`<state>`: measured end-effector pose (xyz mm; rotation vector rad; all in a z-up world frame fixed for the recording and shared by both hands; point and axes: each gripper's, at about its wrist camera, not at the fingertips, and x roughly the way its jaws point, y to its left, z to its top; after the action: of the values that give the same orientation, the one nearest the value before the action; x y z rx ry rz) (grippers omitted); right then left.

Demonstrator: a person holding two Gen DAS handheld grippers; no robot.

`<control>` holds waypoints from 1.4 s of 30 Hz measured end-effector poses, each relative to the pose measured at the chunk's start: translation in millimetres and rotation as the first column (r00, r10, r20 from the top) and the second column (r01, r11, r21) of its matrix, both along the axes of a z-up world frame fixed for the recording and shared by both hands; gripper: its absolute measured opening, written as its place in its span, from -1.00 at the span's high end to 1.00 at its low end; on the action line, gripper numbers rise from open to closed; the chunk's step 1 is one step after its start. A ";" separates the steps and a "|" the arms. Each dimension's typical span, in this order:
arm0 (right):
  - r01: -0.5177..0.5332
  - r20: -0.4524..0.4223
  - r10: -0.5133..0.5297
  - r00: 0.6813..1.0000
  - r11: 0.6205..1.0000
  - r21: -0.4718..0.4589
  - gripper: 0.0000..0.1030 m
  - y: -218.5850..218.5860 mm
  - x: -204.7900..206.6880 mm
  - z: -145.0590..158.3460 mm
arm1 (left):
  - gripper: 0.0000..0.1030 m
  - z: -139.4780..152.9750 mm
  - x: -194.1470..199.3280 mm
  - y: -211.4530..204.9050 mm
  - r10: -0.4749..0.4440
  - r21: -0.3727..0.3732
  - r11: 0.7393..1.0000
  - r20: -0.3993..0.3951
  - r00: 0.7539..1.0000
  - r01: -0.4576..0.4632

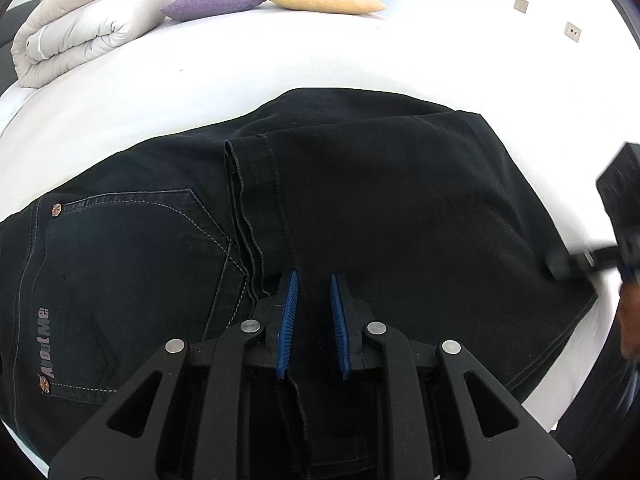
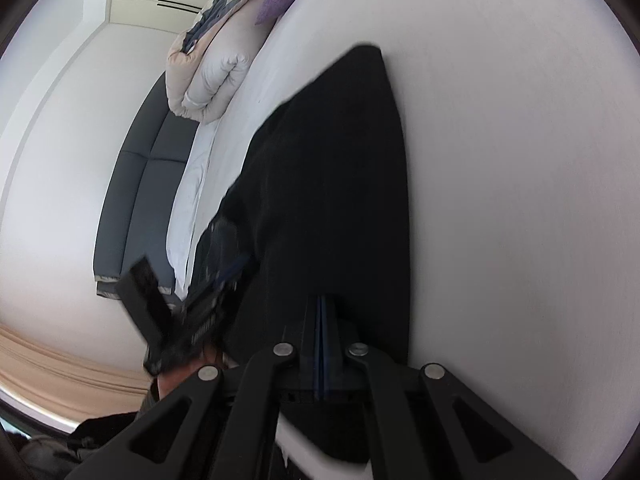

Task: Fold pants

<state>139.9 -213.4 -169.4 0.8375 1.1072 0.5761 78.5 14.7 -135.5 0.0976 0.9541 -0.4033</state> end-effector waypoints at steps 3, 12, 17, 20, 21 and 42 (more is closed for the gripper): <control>-0.005 -0.005 0.005 1.000 1.000 -0.017 1.00 12.1 -24.3 4.1 | 0.68 -1.6 -0.4 1.6 0.002 0.000 1.000 0.003 1.000 -0.002; 0.084 0.020 -0.083 0.996 0.993 -0.084 1.00 18.8 -39.4 -9.4 | 0.68 -7.5 11.7 10.9 0.006 -0.005 1.000 0.015 1.000 -0.006; 0.116 0.052 -0.111 0.992 0.989 -0.088 1.00 18.2 -45.9 -12.4 | 0.67 -4.4 10.2 13.3 0.011 -0.009 1.000 0.029 1.000 -0.011; 0.130 0.054 -0.126 0.991 0.987 -0.091 1.00 17.3 -47.4 -14.1 | 0.66 5.9 -0.2 26.9 0.045 -0.073 0.996 0.036 0.998 -0.042; 0.133 0.057 -0.128 0.990 0.987 -0.094 1.00 16.8 -48.8 -14.2 | 0.65 8.9 -4.7 34.7 0.068 -0.101 0.993 0.031 0.997 -0.065; 0.177 0.079 -0.168 0.983 0.977 -0.118 1.00 17.4 -46.9 -11.6 | -0.78 -16.5 -105.3 289.2 0.546 -0.753 0.249 -0.410 0.731 -0.609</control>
<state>93.0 -196.0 -181.0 0.7902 0.9862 0.3838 -26.8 303.9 -152.0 -1.2226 0.6736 -0.1314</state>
